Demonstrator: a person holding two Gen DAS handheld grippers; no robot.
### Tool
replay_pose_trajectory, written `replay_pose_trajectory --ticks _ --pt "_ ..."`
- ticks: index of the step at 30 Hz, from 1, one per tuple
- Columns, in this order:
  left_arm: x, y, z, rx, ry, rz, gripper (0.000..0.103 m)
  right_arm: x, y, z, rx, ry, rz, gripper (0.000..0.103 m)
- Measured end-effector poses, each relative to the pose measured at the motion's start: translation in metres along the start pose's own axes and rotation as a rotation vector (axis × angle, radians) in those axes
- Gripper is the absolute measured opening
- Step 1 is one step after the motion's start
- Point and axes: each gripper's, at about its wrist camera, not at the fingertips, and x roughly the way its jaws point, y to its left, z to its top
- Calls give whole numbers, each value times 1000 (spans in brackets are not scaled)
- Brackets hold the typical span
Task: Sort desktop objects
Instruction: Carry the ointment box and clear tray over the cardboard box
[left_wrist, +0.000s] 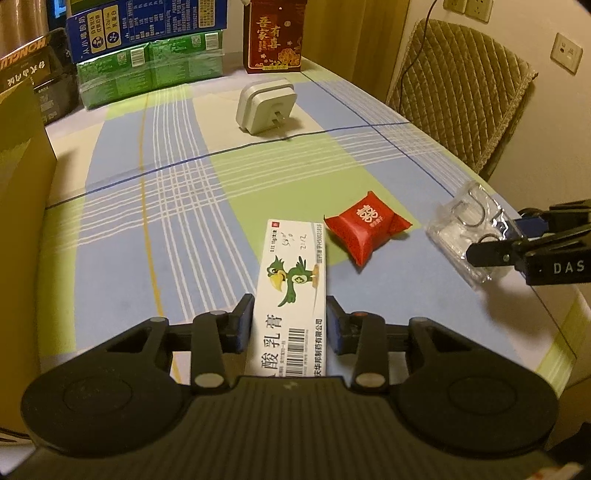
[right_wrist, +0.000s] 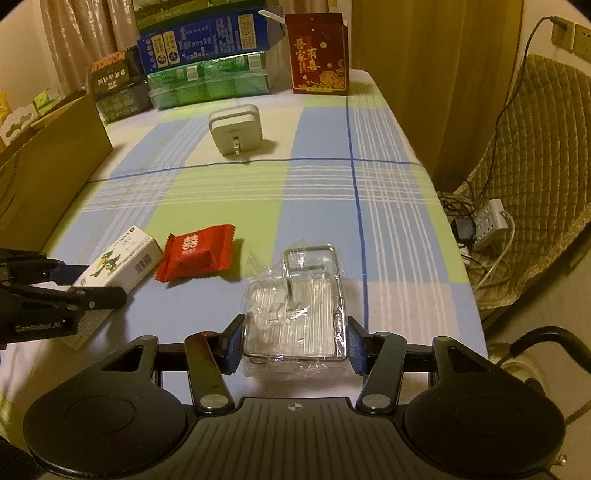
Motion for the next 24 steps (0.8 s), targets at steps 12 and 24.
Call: replay_pose_trajectory --ticks 12,24 --pt "-29 4 3 -38 -31 36 33 -32 6 13 8 -66 17 51" --pt "-88 7 10 -96 -93 72 33 -78 25 29 2 -159 45 51"
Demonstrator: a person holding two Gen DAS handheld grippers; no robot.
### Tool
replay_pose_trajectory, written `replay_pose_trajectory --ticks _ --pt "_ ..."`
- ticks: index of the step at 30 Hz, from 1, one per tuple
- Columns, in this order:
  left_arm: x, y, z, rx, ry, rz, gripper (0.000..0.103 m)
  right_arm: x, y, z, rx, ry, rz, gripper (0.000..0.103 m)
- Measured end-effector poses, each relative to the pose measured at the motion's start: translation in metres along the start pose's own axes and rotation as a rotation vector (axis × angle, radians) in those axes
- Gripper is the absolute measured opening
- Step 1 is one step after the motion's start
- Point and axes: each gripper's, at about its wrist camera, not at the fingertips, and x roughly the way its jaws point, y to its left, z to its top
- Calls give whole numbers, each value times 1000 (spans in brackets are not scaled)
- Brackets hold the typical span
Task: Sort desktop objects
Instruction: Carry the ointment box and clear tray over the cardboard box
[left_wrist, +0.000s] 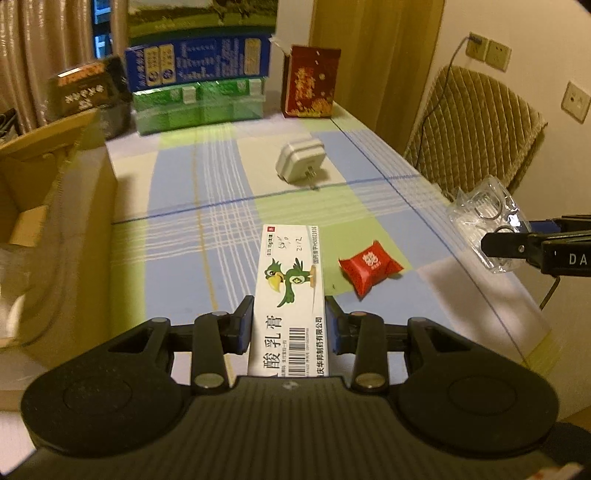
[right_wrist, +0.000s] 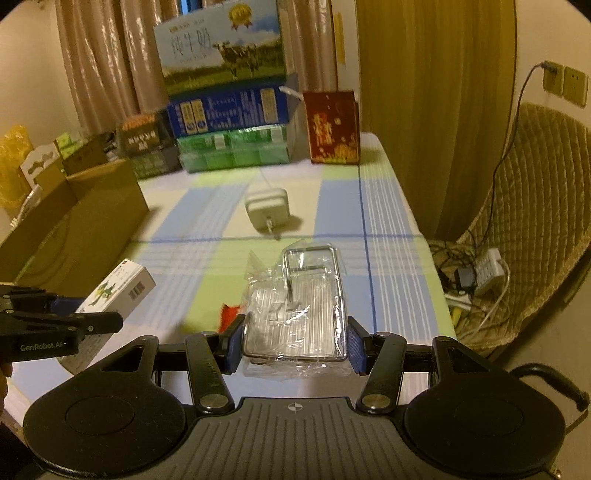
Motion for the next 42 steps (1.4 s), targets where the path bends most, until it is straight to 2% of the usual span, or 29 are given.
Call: replay_pose_trajectory --ticks 12,26,42 --pt "-62 11 4 -45 -69 38 33 -34 36 16 -33 -68 53 51" --pt "-129 43 -6 -86 -144 105 33 -45 111 37 -114 -113 172 51" --pt "-180 135 -19 -174 -176 243 33 -23 221 66 -252 -128 313 51"
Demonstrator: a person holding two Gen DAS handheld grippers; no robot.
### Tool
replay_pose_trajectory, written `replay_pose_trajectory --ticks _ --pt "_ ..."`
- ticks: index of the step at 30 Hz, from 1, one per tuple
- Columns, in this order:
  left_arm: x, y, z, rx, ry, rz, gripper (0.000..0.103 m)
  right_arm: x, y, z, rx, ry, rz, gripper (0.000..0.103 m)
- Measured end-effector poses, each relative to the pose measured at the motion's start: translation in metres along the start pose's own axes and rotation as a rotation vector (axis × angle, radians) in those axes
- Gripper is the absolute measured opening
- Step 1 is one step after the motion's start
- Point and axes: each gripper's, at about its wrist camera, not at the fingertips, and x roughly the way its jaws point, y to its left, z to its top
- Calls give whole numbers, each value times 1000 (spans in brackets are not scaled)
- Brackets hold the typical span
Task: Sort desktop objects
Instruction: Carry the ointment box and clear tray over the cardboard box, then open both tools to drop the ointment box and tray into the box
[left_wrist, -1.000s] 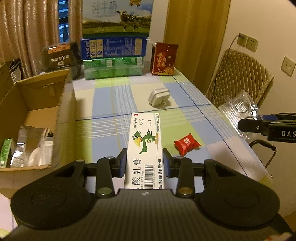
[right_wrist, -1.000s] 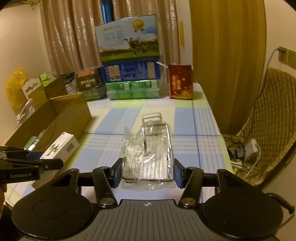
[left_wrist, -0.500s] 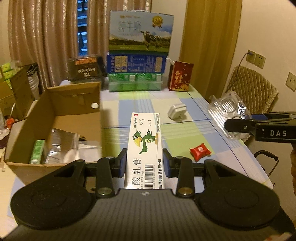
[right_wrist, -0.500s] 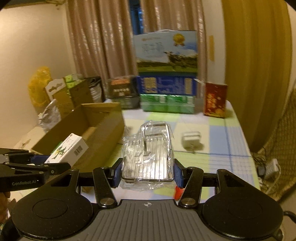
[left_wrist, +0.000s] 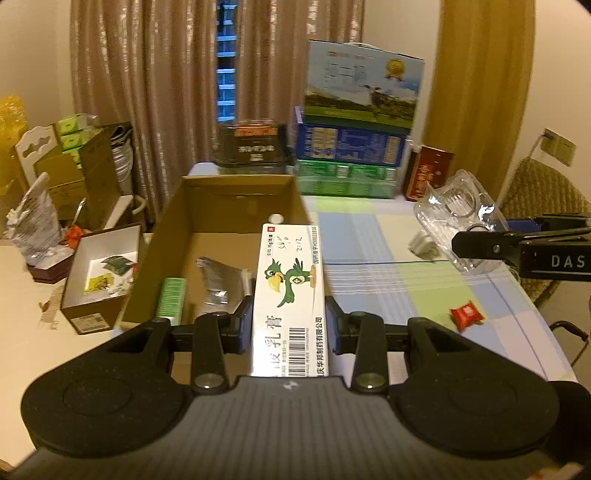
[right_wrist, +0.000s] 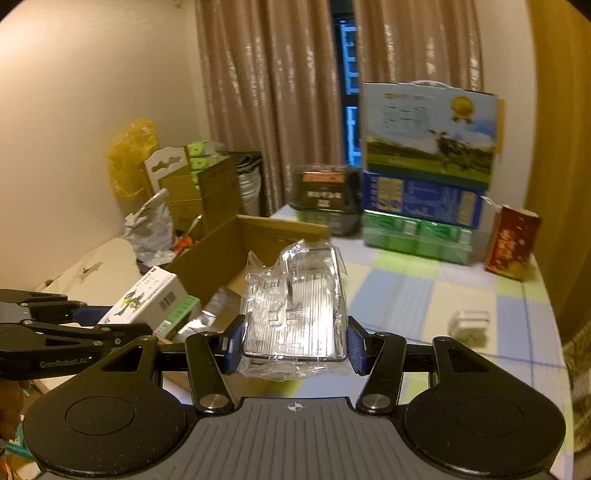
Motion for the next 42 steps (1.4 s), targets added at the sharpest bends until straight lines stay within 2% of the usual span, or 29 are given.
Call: replay_pose_trajectory --ticks 8,18,42 --pt "6 37 7 -14 10 21 33 37 27 12 -35 25 38 51" --pt "27 64 17 1 28 38 33 73 40 24 -52 47 56 51" --pt "91 97 40 28 78 50 33 129 43 27 -68 97 62 51"
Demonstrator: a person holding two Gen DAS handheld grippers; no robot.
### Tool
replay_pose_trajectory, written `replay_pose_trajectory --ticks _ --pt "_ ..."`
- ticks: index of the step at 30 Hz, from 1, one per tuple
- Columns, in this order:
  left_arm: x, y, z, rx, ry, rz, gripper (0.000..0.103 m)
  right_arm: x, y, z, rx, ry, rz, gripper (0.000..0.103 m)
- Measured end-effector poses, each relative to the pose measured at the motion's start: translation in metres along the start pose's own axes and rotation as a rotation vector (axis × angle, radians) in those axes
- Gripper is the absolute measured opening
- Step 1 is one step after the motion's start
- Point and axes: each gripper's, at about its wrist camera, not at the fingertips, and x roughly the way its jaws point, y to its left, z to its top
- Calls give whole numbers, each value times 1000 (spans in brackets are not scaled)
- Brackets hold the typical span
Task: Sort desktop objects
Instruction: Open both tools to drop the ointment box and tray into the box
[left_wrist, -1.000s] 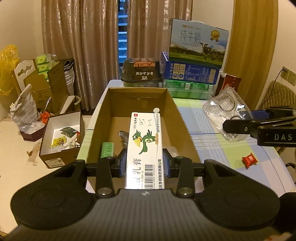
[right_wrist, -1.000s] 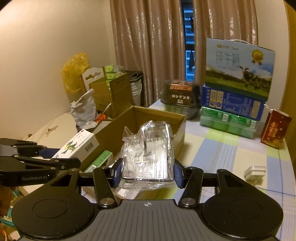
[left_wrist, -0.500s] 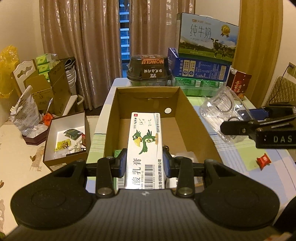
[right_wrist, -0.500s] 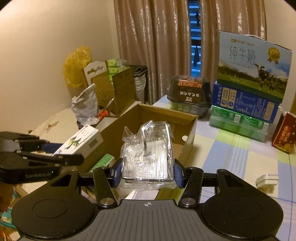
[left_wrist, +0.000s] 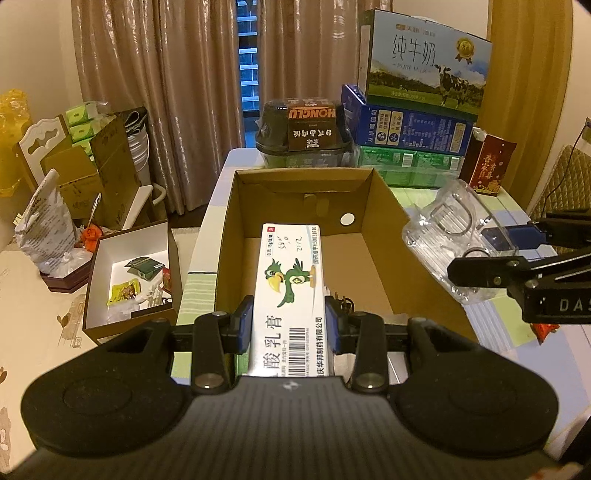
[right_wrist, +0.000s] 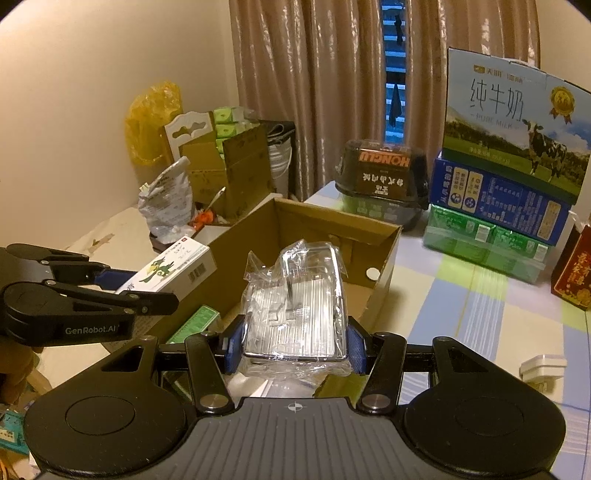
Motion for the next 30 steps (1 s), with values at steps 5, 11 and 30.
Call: replay_pose_trajectory --ticks 5,11,30 --pt "9 0 2 3 7 -7 33 6 -2 1 6 3 -2 51" --pt "17 3 3 -5 7 -12 33 11 -3 3 9 3 -3 51" --pt "13 19 -5 -15 9 3 33 20 5 6 24 13 0 51"
